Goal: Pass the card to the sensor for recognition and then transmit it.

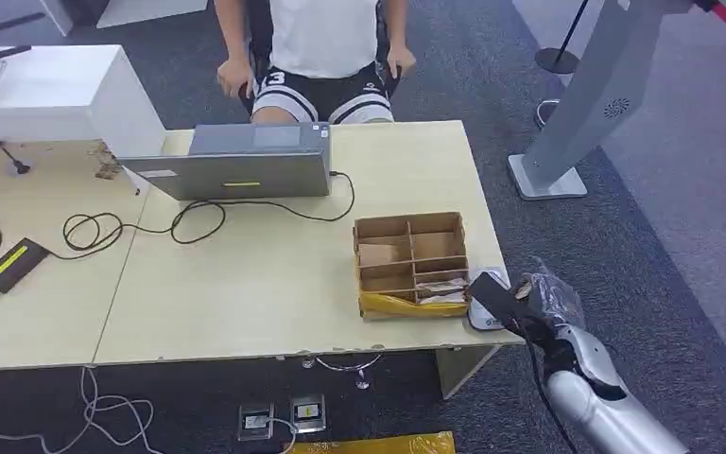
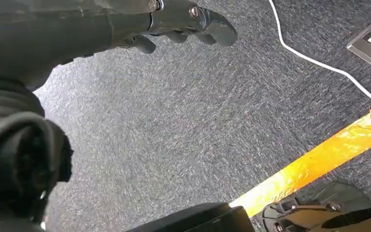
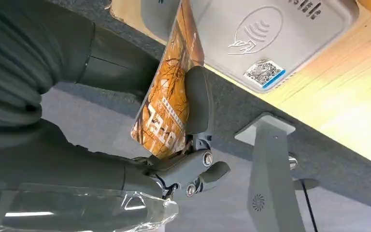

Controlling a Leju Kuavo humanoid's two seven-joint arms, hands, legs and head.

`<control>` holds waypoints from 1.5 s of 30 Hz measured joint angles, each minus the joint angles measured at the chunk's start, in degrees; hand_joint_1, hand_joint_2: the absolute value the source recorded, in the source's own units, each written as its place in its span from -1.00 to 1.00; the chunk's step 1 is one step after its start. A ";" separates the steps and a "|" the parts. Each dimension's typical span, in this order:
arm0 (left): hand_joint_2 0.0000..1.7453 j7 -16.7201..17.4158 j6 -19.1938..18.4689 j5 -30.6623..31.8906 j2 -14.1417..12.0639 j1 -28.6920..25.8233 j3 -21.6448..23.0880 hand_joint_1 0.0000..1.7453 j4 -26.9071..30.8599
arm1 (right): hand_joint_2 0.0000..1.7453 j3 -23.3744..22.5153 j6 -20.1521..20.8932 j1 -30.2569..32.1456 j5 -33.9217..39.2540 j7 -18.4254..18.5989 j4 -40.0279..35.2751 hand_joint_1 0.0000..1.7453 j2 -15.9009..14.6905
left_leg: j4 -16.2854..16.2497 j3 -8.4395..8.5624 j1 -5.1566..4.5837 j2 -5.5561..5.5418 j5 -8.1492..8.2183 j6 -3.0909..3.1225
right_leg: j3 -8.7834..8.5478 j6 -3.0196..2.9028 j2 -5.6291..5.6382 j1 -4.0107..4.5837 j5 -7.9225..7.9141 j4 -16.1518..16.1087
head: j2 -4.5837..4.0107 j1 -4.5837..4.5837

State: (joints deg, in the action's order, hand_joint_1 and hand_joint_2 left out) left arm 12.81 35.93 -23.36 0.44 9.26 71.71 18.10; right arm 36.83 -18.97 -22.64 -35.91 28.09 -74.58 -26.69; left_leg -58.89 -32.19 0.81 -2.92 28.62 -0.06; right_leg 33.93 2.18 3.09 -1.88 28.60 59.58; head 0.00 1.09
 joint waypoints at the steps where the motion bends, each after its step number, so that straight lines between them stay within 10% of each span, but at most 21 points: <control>1: -1.00 0.00 0.00 0.09 0.00 0.00 0.00 -1.00 0.02 | 1.00 0.00 0.30 -0.08 0.00 0.00 0.07 1.00 0.09 | 0.00 0.00 0.00 0.00 0.00 0.00 | 0.00 0.00 0.00 0.00 0.00 0.00 | 0.00 0.00; 45: -1.00 0.87 -0.07 3.67 -0.04 -0.20 0.00 -1.00 0.48 | 1.00 0.50 1.73 -2.36 -4.90 3.67 -2.10 1.00 -0.57 | -0.01 0.04 -0.01 0.03 -0.01 0.00 | -0.03 -0.02 0.03 -0.01 -0.04 0.00 | 0.00 0.00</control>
State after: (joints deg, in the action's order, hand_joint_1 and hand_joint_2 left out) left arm 13.68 35.87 -19.69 0.39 9.06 71.71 18.58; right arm 37.33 -17.24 -25.00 -40.81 31.76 -76.68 -27.26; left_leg -58.89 -32.15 0.80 -2.88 28.61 -0.06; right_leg 33.90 2.16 3.12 -1.90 28.57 59.58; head 0.00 1.09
